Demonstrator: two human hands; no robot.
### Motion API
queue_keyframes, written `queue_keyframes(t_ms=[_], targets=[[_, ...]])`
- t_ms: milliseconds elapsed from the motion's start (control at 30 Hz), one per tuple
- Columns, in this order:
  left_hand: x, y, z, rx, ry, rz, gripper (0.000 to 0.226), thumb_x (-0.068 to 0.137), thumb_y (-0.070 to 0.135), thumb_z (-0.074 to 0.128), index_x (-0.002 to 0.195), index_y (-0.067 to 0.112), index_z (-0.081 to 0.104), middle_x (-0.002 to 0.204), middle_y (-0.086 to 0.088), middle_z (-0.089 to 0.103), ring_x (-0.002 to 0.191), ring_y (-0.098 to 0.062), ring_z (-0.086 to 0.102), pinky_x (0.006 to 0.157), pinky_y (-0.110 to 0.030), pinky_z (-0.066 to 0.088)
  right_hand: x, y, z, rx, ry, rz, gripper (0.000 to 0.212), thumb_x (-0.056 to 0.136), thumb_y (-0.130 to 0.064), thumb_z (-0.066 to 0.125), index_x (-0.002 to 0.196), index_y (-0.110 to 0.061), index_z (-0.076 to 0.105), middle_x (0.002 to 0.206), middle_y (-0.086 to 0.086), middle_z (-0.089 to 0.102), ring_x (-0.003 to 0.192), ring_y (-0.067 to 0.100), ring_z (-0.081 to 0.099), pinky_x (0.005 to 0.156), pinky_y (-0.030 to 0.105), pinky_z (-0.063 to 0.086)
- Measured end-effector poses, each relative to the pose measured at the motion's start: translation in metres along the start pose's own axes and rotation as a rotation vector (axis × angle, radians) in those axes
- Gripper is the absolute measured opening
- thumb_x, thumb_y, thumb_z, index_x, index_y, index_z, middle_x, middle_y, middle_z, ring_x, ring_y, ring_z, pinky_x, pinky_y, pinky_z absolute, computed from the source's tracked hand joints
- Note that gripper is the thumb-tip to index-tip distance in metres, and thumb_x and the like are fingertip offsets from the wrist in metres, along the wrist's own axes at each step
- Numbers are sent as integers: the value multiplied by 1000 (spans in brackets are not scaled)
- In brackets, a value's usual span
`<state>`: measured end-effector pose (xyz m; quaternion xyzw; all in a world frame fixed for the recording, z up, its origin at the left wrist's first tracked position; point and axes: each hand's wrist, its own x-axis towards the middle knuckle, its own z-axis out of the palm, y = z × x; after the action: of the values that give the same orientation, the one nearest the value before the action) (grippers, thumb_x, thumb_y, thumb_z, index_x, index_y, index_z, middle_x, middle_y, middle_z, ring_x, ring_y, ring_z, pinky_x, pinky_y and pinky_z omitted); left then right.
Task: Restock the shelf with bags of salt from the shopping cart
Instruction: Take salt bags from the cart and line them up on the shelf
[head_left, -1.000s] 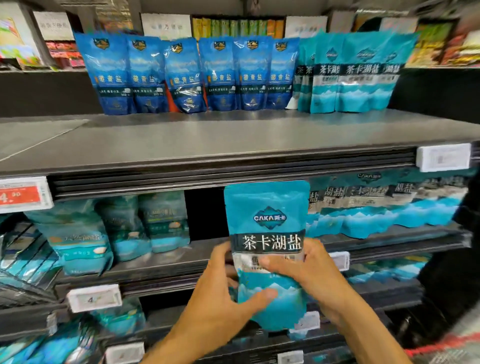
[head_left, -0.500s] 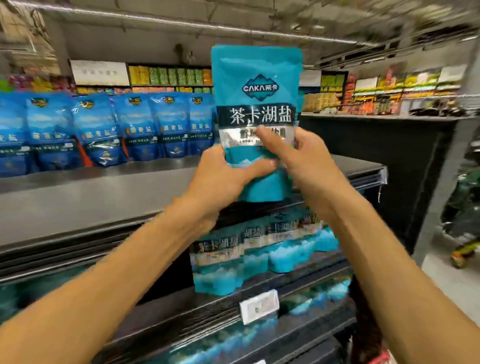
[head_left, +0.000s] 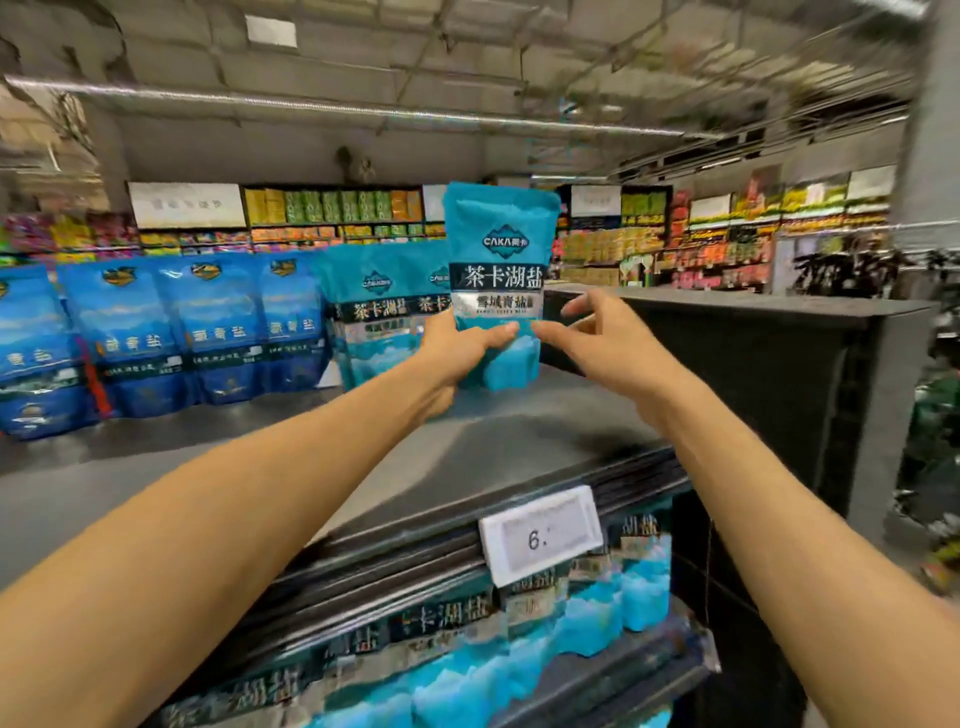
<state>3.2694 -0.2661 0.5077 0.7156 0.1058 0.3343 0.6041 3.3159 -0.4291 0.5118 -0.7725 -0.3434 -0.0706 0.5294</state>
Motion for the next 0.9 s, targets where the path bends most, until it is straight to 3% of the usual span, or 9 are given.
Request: queue_keyframes(t_ms=[67, 233, 367, 467, 600, 700, 900], targets=[[32, -21, 15, 49, 48, -55, 37, 78, 5, 79, 113, 7, 69, 110, -11, 73, 100, -24, 70, 89, -36, 57, -10, 20, 1, -39, 67, -37, 36, 86, -41, 71, 107, -14, 61, 85, -7, 63, 76, 7, 58, 76, 32, 50], [101, -60, 46, 112, 175, -142, 44, 75, 16, 83, 114, 7, 66, 112, -12, 71, 103, -28, 68, 94, -46, 54, -27, 43, 1, -84, 7, -137, 17, 86, -39, 71, 92, -22, 67, 84, -9, 70, 77, 1, 64, 72, 16, 49], [129, -69, 58, 330, 211, -116, 50, 74, 31, 83, 115, 11, 60, 117, -10, 67, 108, -30, 63, 97, -41, 52, -31, 44, -6, -33, 10, -193, 15, 86, -41, 69, 89, -27, 67, 81, -12, 69, 79, 0, 63, 71, 15, 50], [136, -65, 60, 556, 204, -96, 50, 73, 36, 84, 109, 11, 60, 106, -6, 64, 99, -24, 61, 90, -33, 51, -34, 46, -5, 14, -22, -219, 15, 86, -41, 69, 87, -26, 67, 79, -11, 70, 78, -1, 63, 70, 15, 50], [136, -62, 62, 842, 215, -72, 53, 69, 36, 87, 105, 8, 59, 96, -6, 54, 89, -22, 52, 75, -30, 43, -35, 51, -5, 53, -27, -242, 15, 86, -39, 68, 86, -25, 68, 76, -9, 69, 77, 0, 63, 69, 13, 50], [136, -61, 62, 1045, 215, -8, 47, 74, 39, 83, 99, 7, 60, 105, -15, 63, 93, -29, 59, 73, -34, 43, -33, 54, -4, 76, 8, -264, 15, 86, -38, 69, 82, -23, 67, 72, -9, 68, 74, 0, 63, 65, 10, 47], [135, -64, 76, 1349, 243, 26, 29, 93, 20, 63, 118, 5, 60, 121, -15, 61, 110, -34, 60, 82, -41, 50, -33, 60, -4, 71, 39, -296, 15, 86, -39, 67, 81, -25, 67, 72, -12, 67, 76, 0, 63, 67, 10, 47]])
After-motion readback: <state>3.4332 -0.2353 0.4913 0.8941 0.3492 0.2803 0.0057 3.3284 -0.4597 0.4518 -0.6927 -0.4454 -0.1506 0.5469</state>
